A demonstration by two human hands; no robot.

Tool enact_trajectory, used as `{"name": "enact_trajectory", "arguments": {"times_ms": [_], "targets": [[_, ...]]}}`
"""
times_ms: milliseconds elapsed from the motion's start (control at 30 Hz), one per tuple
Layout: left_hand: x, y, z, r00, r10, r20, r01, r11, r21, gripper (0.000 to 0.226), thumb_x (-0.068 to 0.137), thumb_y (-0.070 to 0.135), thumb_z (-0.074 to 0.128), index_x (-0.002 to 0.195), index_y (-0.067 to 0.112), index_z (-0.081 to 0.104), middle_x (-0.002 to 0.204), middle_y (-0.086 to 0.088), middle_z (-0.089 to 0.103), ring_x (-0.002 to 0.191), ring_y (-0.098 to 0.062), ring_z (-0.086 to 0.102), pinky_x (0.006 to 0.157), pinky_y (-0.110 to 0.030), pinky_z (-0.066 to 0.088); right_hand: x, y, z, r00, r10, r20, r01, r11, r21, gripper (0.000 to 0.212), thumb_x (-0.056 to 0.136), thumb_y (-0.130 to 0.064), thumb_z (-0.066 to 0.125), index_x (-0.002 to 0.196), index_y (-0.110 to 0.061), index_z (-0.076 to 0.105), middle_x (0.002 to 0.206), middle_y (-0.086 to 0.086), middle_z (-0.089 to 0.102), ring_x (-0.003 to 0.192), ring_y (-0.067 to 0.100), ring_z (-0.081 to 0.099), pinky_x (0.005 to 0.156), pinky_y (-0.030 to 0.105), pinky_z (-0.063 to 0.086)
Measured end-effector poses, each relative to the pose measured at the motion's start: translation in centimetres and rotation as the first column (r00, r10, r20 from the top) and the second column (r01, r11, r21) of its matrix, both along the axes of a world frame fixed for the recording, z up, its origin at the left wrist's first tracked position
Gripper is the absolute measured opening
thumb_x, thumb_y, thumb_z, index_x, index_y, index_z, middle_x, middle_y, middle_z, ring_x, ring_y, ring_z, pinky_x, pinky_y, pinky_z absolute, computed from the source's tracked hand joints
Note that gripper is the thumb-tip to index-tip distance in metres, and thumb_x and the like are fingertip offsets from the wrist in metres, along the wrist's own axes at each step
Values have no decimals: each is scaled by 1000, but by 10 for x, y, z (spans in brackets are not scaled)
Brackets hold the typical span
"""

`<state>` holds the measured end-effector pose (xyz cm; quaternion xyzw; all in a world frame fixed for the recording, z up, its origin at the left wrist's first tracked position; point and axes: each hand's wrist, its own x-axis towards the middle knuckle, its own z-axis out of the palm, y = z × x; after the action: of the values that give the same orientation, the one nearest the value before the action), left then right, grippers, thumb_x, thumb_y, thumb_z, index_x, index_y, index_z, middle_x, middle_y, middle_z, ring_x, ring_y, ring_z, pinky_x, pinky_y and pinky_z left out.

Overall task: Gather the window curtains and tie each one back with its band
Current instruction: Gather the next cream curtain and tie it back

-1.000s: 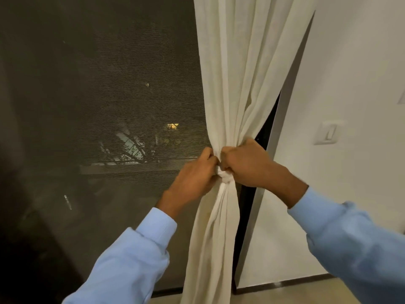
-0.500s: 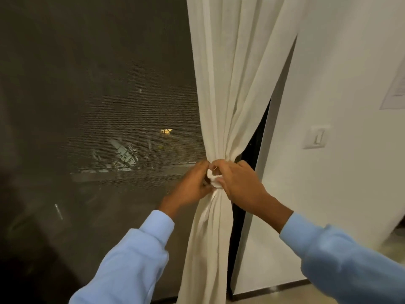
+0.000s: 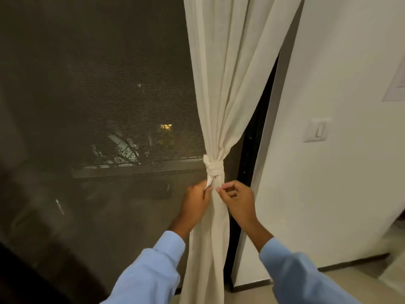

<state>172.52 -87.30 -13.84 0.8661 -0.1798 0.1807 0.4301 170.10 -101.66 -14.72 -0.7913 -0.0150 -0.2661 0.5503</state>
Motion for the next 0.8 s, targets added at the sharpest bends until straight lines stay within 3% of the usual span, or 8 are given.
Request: {"name": "enact_trajectory", "arguments": {"times_ms": [67, 233, 300, 400, 500, 567, 700, 800], "targets": [[1, -2, -7, 1000, 7, -8, -7, 1000, 30, 18, 98, 18, 48, 80, 16, 52, 65, 6, 51, 58, -13, 49, 53, -8, 33, 3, 5, -9, 999, 23, -34, -24, 999, -30, 12, 80, -24, 82, 80, -19, 71, 72, -10, 69, 63, 5, 64, 64, 22, 54], [15, 7, -14, 992, -82, -98, 81, 997, -19, 18, 99, 16, 44, 99, 9, 61, 85, 3, 60, 75, -9, 55, 60, -6, 34, -1, 10, -31, 988, -104, 111, 76, 970, 233, 19, 89, -36, 70, 105, -26, 65, 97, -15, 66, 80, 7, 66, 66, 16, 54], [20, 10, -13, 979, -155, -135, 151, 988, -35, 20, 99, 14, 44, 106, 6, 60, 94, -2, 63, 85, -13, 58, 71, -17, 40, 3, 5, -30, 988, -137, 73, 121, 975, 185, 23, 92, -30, 68, 114, -28, 64, 107, -14, 64, 85, 2, 64, 72, 16, 55], [27, 14, -13, 966, -181, -187, 179, 983, -28, 24, 100, 16, 42, 115, 10, 58, 104, -1, 62, 97, -15, 59, 81, -26, 42, 8, 2, -30, 997, -58, 48, 54, 996, 72, 9, 91, -23, 68, 99, -24, 72, 89, -13, 71, 82, 0, 66, 79, 26, 59], [33, 16, -19, 958, -205, -202, 204, 979, -23, 22, 100, 19, 42, 111, 12, 59, 103, -2, 65, 97, -18, 62, 82, -31, 48, 7, 5, -31, 995, -3, 100, -7, 995, 104, 21, 86, -40, 70, 99, -24, 72, 88, -20, 70, 84, 1, 68, 73, 14, 55], [35, 15, -24, 955, -209, -211, 209, 978, -23, 21, 99, 18, 43, 110, 12, 60, 104, -5, 67, 97, -18, 63, 86, -35, 50, 4, 9, -39, 995, 0, 104, -3, 1000, 30, 9, 85, -37, 73, 88, -28, 72, 82, -21, 70, 79, 1, 67, 68, 10, 52], [37, 16, -27, 954, -210, -215, 213, 977, -10, 16, 98, 18, 43, 93, 26, 56, 92, 1, 64, 89, -17, 63, 78, -31, 48, 0, 8, -62, 999, 26, -19, -27, 997, -68, 5, 86, -33, 75, 84, -32, 70, 85, -16, 69, 77, 4, 66, 74, 22, 57], [33, 18, -43, 937, -211, -279, 222, 975, 11, 16, 100, 30, 42, 98, 28, 58, 93, 8, 65, 92, -14, 65, 75, -21, 45, -4, 6, -64, 1000, -15, -23, 14, 1000, -28, 26, 82, -48, 73, 102, -41, 59, 102, -25, 60, 79, 0, 65, 70, 14, 55]]}}
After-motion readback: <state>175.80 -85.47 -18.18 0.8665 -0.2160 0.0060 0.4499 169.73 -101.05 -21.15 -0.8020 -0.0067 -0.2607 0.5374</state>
